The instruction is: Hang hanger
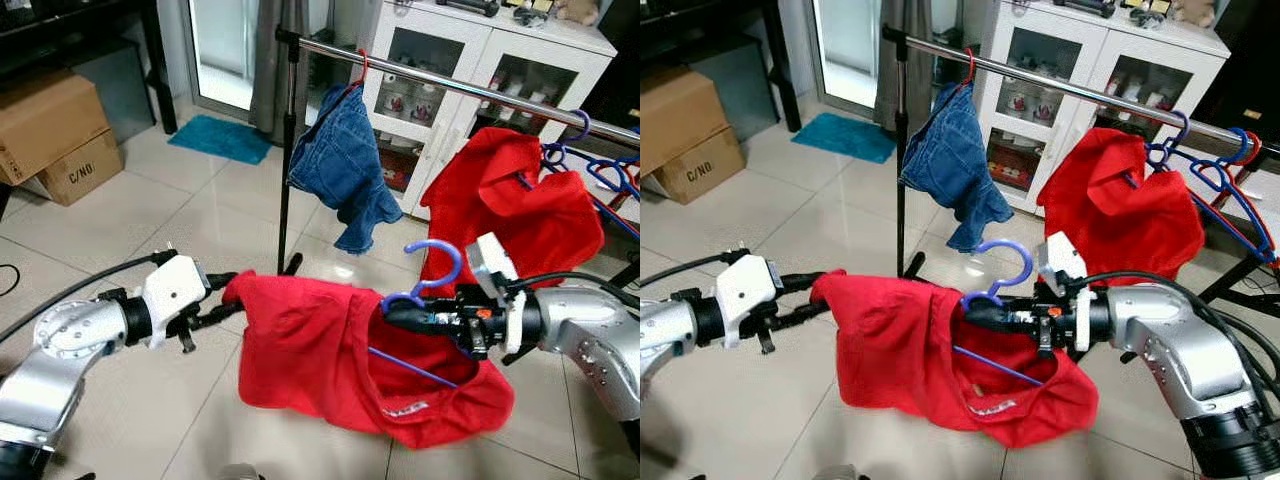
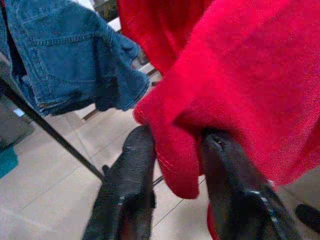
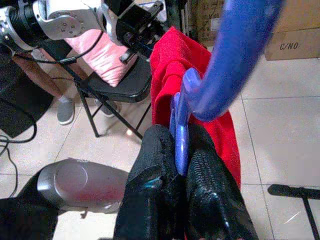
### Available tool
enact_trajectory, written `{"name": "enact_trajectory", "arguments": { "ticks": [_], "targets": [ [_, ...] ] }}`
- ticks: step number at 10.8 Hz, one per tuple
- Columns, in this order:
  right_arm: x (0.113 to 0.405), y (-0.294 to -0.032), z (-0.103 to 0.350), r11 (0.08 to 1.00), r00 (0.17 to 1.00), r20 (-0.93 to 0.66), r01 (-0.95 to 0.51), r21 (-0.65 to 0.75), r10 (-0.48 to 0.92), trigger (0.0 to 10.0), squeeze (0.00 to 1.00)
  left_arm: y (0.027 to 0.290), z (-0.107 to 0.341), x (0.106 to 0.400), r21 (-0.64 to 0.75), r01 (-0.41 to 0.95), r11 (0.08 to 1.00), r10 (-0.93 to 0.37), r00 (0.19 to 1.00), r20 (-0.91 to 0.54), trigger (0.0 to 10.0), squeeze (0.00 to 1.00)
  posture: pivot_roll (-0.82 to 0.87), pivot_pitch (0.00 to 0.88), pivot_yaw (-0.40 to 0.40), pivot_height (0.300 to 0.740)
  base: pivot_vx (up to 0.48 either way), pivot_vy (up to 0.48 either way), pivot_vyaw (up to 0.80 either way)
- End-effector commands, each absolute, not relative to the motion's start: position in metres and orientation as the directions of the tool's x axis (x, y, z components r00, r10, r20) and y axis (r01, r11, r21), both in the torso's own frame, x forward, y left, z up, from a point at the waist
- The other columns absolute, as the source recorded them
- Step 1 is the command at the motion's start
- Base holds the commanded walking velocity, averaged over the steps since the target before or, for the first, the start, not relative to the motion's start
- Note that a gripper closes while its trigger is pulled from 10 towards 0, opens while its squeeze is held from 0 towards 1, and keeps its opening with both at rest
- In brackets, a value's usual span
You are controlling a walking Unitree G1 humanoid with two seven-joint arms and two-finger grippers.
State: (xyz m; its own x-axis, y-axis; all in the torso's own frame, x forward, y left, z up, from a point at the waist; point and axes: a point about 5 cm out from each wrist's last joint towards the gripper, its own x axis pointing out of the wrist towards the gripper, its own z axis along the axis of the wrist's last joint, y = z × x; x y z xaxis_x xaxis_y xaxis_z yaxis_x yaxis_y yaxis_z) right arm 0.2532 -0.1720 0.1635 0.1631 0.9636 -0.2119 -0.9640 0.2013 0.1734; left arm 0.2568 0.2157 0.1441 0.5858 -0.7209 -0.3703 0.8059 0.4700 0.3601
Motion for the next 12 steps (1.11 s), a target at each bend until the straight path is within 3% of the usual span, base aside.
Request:
{"name": "enact_trajectory", "arguments": {
  "ticks": [1,7,9,11,12],
  "targets": [
    [0.255,-0.176,0.175,0.197,0.166,-0.210,-0.970,0.140,0.964,10.0,0.00,0.215,0.151,0.257,0.369,0.812,0.453,-0.740,0.573,-0.353,0.0,0.00,0.18,0.004,-0.081,0.740,0.000,0.000,0.00],
    [0.258,-0.179,0.173,0.215,0.183,-0.219,-0.968,0.131,0.958,10.0,0.00,0.220,0.148,0.254,0.344,0.806,0.482,-0.736,0.585,-0.341,0.0,0.00,0.19,0.000,-0.085,0.740,0.000,0.000,0.00],
    [0.259,-0.181,0.171,0.248,0.216,-0.224,-0.961,0.124,0.950,10.0,0.00,0.231,0.147,0.254,0.365,0.751,0.550,-0.681,0.656,-0.324,0.0,0.00,0.19,0.000,-0.083,0.740,0.000,0.000,0.00],
    [0.261,-0.187,0.166,0.290,0.256,-0.248,-0.950,0.112,0.934,10.0,0.00,0.258,0.160,0.257,0.386,0.619,0.684,-0.572,0.783,-0.243,0.0,0.00,0.19,0.000,-0.080,0.740,0.000,0.000,0.00],
    [0.261,-0.188,0.166,0.294,0.260,-0.248,-0.949,0.112,0.933,10.0,0.00,0.261,0.162,0.257,0.387,0.604,0.697,-0.558,0.795,-0.236,0.0,0.00,0.19,0.000,-0.079,0.740,0.000,0.000,0.00]
  ]
}}
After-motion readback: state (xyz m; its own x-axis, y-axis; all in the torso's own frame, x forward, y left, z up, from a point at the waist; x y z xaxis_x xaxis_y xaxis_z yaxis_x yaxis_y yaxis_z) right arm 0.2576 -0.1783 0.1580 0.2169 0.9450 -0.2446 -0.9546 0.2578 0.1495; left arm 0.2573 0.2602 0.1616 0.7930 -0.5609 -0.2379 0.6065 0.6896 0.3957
